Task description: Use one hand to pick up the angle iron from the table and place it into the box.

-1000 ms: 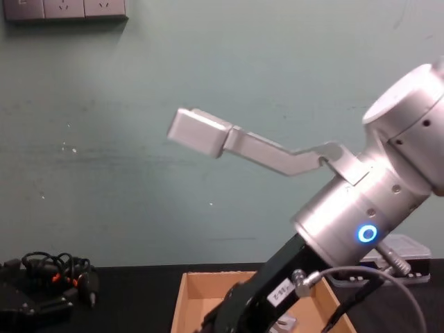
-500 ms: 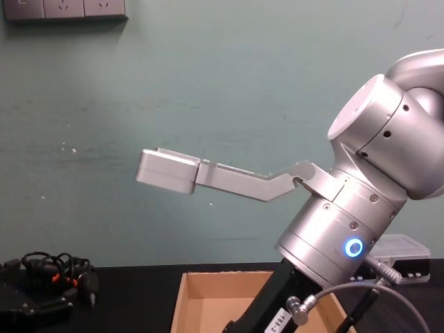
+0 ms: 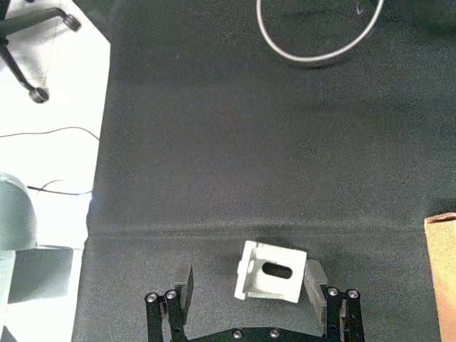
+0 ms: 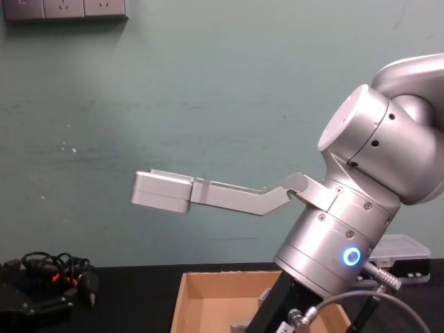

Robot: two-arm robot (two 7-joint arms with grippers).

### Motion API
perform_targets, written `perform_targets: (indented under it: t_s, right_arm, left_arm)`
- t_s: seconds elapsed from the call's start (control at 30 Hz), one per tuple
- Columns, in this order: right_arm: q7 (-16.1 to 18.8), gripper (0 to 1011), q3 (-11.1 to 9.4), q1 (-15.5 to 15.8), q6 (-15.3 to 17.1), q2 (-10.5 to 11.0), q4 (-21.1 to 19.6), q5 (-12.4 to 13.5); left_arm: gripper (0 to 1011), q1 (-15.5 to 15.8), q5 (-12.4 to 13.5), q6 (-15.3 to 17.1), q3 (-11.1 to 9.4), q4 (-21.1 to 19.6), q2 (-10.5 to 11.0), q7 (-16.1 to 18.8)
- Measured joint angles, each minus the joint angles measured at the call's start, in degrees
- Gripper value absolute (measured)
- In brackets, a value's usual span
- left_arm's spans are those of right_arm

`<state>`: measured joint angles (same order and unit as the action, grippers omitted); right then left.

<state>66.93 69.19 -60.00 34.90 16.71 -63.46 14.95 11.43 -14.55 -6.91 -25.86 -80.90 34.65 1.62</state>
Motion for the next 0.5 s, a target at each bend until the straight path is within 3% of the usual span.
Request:
perform_targets:
  t_s: [0.5]
  right_arm:
    - [-2.0, 1000, 0.6, 0.1, -1.7, -0.8, 2.0, 1.8]
  left_arm:
    - [1011, 0.0, 0.0, 0.0, 0.0, 0.0, 0.0, 0.0]
